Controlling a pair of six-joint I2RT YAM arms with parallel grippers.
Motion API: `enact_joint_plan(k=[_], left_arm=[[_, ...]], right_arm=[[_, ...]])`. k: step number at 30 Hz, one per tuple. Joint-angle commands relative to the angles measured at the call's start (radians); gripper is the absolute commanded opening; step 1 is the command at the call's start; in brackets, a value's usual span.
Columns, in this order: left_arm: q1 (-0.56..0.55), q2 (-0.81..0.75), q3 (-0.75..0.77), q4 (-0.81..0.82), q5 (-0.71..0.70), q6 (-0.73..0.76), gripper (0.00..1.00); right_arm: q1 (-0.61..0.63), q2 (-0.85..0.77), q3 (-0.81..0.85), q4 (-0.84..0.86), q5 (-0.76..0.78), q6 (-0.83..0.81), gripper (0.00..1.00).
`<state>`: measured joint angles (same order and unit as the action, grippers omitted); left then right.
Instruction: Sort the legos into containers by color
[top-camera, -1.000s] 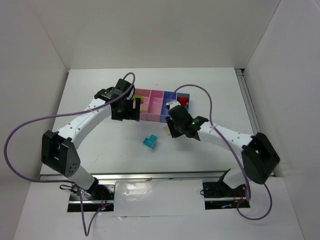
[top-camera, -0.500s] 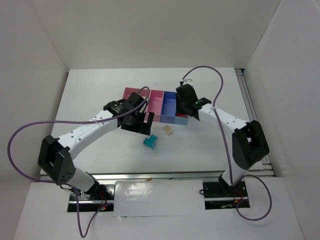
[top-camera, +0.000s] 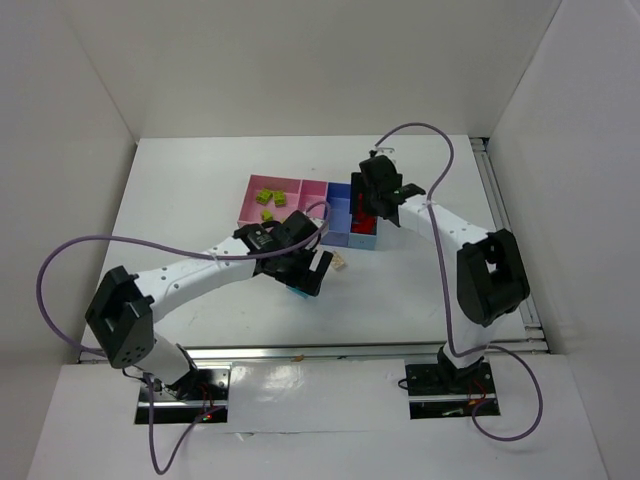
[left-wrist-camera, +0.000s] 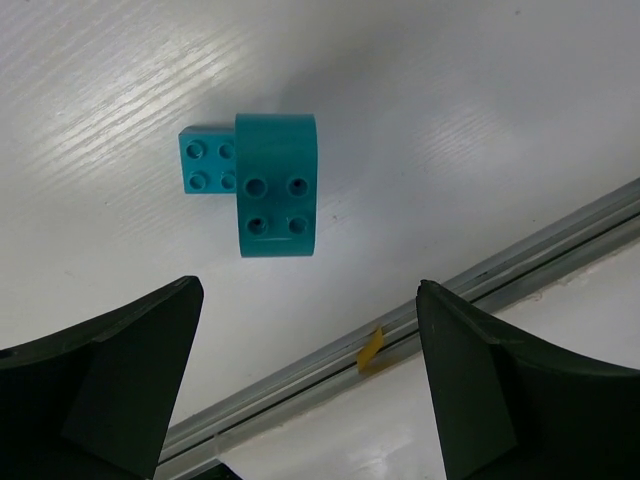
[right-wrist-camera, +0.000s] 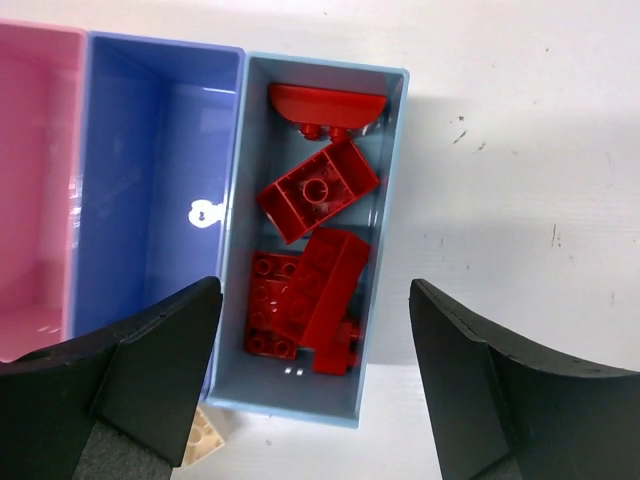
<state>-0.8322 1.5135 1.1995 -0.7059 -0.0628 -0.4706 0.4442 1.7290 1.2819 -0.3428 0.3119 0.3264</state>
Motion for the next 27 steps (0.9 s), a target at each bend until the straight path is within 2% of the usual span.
enact_joint_plan(k=[1,9,13,14,17,19,21,22,23,25,27], left_arm=[[-0.005,0.063,-0.015,0.043,-0.029,0.007,0.98],[-0.015,0.14,0.005,0.085,-0.087,-0.002,0.92],[-0.015,0.171,0.028,0.097,-0.108,0.009,0.79],[-0.015,0.18,0.037,0.108,-0.097,0.009,0.71],[-0.015,0.191,0.055,0.118,-0.074,0.032,0.59],[-0.015,0.201,0.064,0.118,-0.063,0.053,0.46],[-0.015,0.201,0.092,0.096,-0.048,0.075,0.3],[-0.015,0.201,0.119,0.083,-0.039,0.093,0.15],[-0.015,0.186,0.133,0.056,-0.038,0.107,0.09],[-0.001,0.147,0.166,0.025,-0.009,0.13,0.01],[0.042,0.113,0.193,0.014,0.072,0.17,0.0]], right_arm=[[-0.007,-0.106,-0.024,0.045,0.0,0.033,0.83],[-0.016,-0.275,-0.121,-0.021,-0.011,0.063,0.83],[-0.016,-0.322,-0.153,-0.059,-0.011,0.063,0.83],[-0.027,-0.336,-0.153,-0.073,-0.002,0.063,0.83],[-0.038,-0.361,-0.162,-0.084,-0.002,0.063,0.83],[-0.038,-0.371,-0.162,-0.084,-0.002,0.063,0.83],[-0.05,-0.371,-0.15,-0.108,0.007,0.063,0.83],[-0.061,-0.371,-0.15,-0.108,0.007,0.063,0.83],[-0.061,-0.371,-0.139,-0.122,-0.003,0.063,0.83],[-0.087,-0.384,-0.139,-0.122,-0.042,0.053,0.83],[-0.12,-0.396,-0.13,-0.122,-0.135,0.053,0.83]])
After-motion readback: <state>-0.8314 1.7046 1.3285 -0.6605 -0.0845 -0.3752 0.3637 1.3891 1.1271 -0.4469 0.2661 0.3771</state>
